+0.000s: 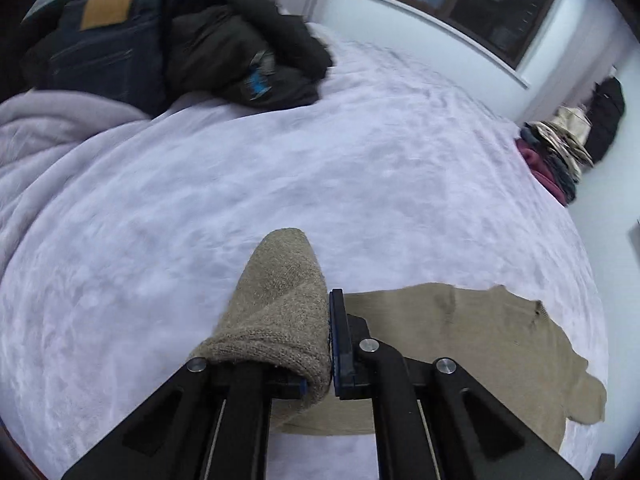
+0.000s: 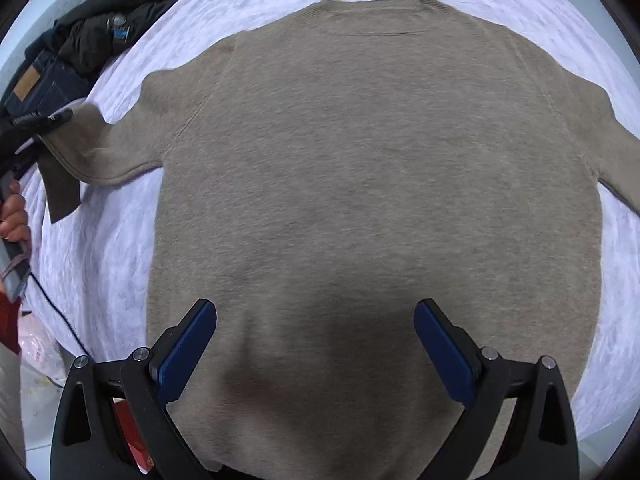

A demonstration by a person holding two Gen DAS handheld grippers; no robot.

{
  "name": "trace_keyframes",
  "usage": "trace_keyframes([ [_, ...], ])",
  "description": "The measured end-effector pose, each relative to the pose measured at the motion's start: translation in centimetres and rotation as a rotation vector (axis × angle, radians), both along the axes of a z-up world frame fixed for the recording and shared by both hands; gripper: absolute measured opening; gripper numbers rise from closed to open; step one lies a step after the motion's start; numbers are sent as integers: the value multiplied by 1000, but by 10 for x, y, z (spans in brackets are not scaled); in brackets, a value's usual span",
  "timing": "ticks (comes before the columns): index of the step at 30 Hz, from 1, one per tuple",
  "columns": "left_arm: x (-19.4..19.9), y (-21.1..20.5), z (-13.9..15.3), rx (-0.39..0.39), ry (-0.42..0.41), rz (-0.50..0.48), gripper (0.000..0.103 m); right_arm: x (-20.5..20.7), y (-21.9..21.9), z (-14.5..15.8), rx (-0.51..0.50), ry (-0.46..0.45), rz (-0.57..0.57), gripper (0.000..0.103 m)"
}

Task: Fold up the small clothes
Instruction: 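Grasp the sleeve cuff nearest the left tool and fold it across the sweater body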

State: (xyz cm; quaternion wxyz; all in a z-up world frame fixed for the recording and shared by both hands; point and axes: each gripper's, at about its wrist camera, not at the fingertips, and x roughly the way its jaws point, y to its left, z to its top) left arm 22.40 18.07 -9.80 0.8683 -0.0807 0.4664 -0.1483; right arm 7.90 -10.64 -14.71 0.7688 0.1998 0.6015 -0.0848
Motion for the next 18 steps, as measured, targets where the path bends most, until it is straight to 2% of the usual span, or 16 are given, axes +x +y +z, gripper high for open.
trace_keyframes([
  [4,-29,-113,14,-25,-22,-207,9,-21,-42,6,22,-40,-86,100],
  [7,-52,-199,-4,18,-3,-330,9,-39,-74,7,5,-60,-144,100],
  [9,-68,-244,-22,83,11,-385,9,-53,-96,6,-8,-63,-180,100],
  [11,-87,-283,-46,229,25,-425,23,-68,-117,3,-19,-55,-208,100],
  [12,-96,-294,-58,290,33,-425,38,-74,-126,1,-23,-48,-218,100],
  [13,-103,-298,-67,322,42,-421,57,-80,-134,0,-27,-40,-226,100],
  [14,-108,-298,-72,328,50,-413,65,-85,-142,1,-29,-35,-232,100],
  [15,-113,-293,-73,326,55,-406,81,-89,-149,1,-33,-32,-235,100],
  [16,-117,-288,-71,330,51,-406,85,-92,-153,1,-38,-34,-236,100],
  [18,-121,-274,-64,335,24,-404,85,-92,-162,2,-50,-44,-232,100],
])
